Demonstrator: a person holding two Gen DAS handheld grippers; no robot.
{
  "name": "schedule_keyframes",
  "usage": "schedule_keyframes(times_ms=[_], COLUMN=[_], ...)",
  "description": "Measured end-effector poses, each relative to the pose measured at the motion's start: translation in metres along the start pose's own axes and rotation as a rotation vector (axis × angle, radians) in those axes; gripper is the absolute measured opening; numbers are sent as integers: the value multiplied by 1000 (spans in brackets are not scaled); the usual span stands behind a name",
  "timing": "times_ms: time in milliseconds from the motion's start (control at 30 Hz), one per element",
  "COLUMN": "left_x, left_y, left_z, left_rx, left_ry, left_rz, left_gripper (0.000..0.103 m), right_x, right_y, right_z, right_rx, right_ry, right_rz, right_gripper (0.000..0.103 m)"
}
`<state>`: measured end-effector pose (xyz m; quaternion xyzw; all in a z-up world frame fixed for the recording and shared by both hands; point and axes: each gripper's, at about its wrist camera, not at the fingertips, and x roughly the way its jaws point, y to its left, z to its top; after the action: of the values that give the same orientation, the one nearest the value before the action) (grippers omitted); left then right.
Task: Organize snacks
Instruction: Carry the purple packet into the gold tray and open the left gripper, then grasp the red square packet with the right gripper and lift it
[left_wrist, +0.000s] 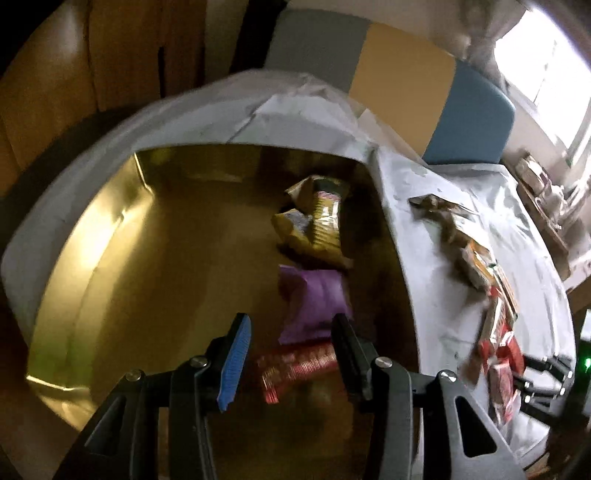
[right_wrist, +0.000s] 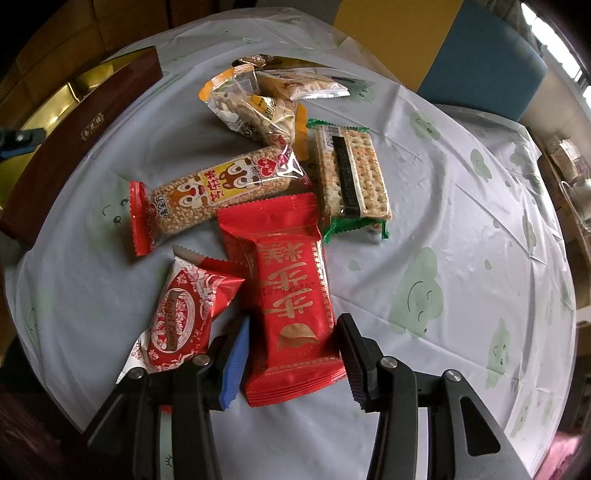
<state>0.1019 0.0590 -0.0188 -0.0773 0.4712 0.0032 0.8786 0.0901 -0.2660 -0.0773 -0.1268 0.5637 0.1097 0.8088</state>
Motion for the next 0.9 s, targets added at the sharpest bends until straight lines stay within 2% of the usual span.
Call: schedule_keyframes(times_ms=[400,700,900], left_x=[-43,-49,-47], left_y=[-16,-11,-5], left_z=[-24,-35,-40], left_rx=[95,95,91], left_ry=[-129,-137,-136], left_rz=[55,51,54], left_gripper=[46,46,46], right_x=[-2,-2,-2], right_y=[0,-2,-11], right_z=[-1,-3,-6], right_rx=[-5,11,64], right_ry=[-9,3,48], right_rz=[-8,2,39], right_gripper=[47,47,47])
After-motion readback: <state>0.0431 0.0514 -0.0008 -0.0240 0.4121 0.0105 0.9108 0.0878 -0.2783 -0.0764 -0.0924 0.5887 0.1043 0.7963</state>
